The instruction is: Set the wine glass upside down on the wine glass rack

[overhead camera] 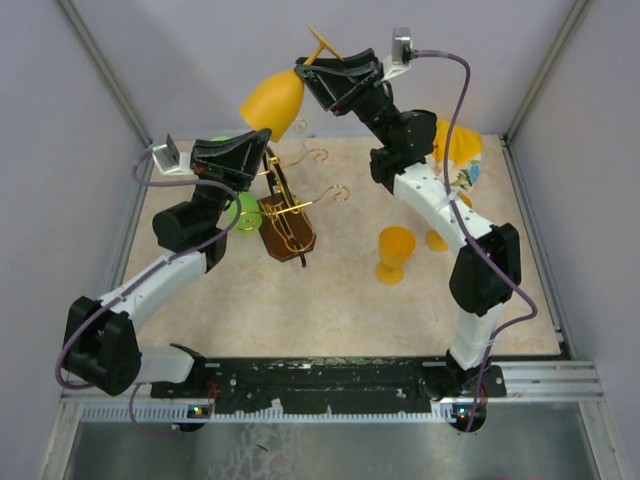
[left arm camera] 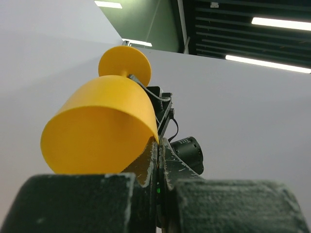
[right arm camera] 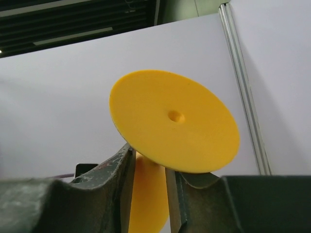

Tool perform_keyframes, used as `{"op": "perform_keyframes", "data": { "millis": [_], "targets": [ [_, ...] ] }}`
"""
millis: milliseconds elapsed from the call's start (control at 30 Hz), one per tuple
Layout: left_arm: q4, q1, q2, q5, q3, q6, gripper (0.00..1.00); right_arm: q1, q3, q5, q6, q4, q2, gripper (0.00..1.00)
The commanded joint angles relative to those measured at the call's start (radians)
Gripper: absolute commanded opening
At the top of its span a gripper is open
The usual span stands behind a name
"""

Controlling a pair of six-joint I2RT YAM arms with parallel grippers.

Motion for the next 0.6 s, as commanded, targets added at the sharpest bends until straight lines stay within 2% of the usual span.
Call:
{"op": "perform_keyframes", "data": {
  "millis": [0, 333, 567],
  "targets": [
    [0.060, -0.015, 0.003, 0.038, -0.005, -0.024, 0.00, 0.008, 0.069, -0.002, -0.031, -0.007, 0.004, 0.26],
    [0.054, -0.025, 0.027, 0.055, 0.015, -0.035, 0.00, 0.011, 0.066, -0.002, -0.049, -0.039, -0.003, 0.00],
    [0.095, -0.048, 0.080, 0.060, 0.032, -0.059, 0.00, 0.018, 0.082, 0.004, -0.074, -0.083, 0.000, 0.00]
  ]
}}
